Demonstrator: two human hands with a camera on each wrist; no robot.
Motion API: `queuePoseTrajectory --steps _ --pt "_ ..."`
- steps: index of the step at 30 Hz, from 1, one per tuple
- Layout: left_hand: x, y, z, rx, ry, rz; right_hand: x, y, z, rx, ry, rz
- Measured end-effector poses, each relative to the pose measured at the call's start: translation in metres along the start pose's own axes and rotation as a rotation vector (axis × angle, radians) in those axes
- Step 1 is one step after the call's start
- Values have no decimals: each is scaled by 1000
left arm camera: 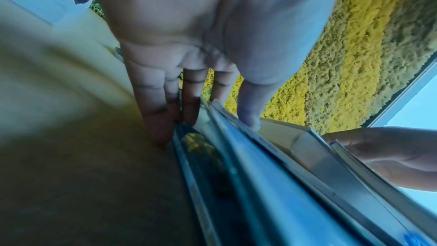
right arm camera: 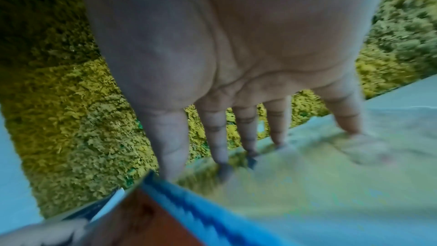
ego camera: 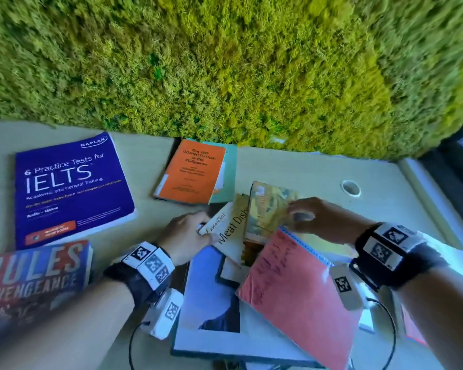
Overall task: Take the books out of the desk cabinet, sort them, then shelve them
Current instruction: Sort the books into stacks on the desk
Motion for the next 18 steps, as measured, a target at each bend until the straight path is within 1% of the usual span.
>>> queuePoseTrajectory --steps 2,3,4,5,6,7,8,9,10,12,13,14,16,18 --pt "5 -7 -1 -30 31 -12 6 -13 12 -56 81 15" --pt "6 -10 0 -50 59 -34 5 -17 19 -62 104 50" --pt "6 -12 2 -63 98 -52 1 -19 29 -35 117 117" --pt "5 -14 8 -62 135 -48 -4 -22 43 30 114 208" --pt "2 -14 16 -50 143 -5 -10 -24 61 128 82 298" --pt "0 -14 30 -24 142 57 -16 -28 80 228 36 367" --pt "0 -13 44 -2 134 101 -20 -31 99 315 -6 392" --pt "3 -12 61 0 117 99 -19 -34 114 378 -19 369" --pt "9 -11 77 -18 109 66 -17 -39 123 418 15 318" --pt "28 -5 95 -86 113 -33 -4 -45 131 436 136 164" --pt "36 -3 101 -117 108 -43 2 -46 132 413 173 111" --pt "41 -2 104 -144 108 -34 5 -47 130 385 205 90" --pt "46 -2 107 -199 71 6 12 -47 134 359 308 99" --pt "47 -5 106 -284 -38 1 17 -49 142 414 530 83"
Point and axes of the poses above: each hand's wrist, its own y-axis towards the middle knuckle, its own x-axis out of the palm, z = x × y, the point moved 5 cm from there along y, towards the middle knuckle, and after that the axes turned 13 degrees about z, right-handed, at the moved point
